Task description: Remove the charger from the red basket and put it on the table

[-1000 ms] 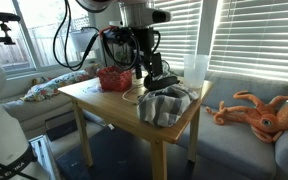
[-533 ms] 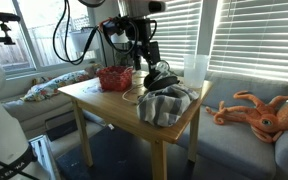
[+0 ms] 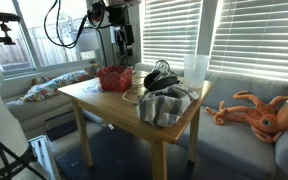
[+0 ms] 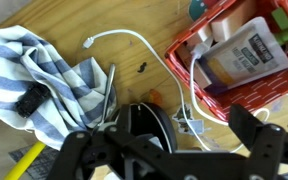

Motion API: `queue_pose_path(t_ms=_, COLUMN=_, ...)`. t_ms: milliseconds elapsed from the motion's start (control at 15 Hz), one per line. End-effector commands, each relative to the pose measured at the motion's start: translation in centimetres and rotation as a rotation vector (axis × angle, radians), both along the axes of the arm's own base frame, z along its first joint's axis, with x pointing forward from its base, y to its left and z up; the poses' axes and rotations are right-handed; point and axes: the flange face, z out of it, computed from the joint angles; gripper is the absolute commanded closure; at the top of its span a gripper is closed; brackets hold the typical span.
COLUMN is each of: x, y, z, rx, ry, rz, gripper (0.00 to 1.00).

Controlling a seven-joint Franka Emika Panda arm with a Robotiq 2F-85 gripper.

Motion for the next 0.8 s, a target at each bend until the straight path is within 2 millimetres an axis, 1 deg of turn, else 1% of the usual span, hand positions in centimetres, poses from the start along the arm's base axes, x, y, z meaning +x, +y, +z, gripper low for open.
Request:
queue_pose_path(t_ms=0, x=0.3, y=0.7, z=-0.1, rx=-0.006, ry=0.005, rz=-0.005, gripper=0.0)
queue_pose_path(t_ms=67, x=0.6, y=1.0, z=-0.3, rx=-0.009, ry=0.01, rz=-0.007, gripper=0.0)
queue_pose_path(t_ms=200, x=1.0, y=0.7, z=-0.4, rx=-0.007, ry=0.014, rz=-0.014, gripper=0.0)
queue_pose_path(t_ms=400, x=1.0, y=0.5, z=-0.4, rx=-0.007, ry=0.015, rz=-0.017, gripper=0.0)
queue_pose_path(t_ms=467, x=1.5, y=1.3, z=-0.7, rx=0.026, ry=0.014, rz=0.039, gripper=0.0)
queue_pose_path(t_ms=600, x=2.1, y=3.3, z=-2.2, rx=0.028, ry=0.096, rz=0.138, gripper=0.0)
queue_pose_path(t_ms=733, x=2.4, y=4.7, z=-3.5, rx=-0.002, ry=0.16, rz=0.175, gripper=0.0)
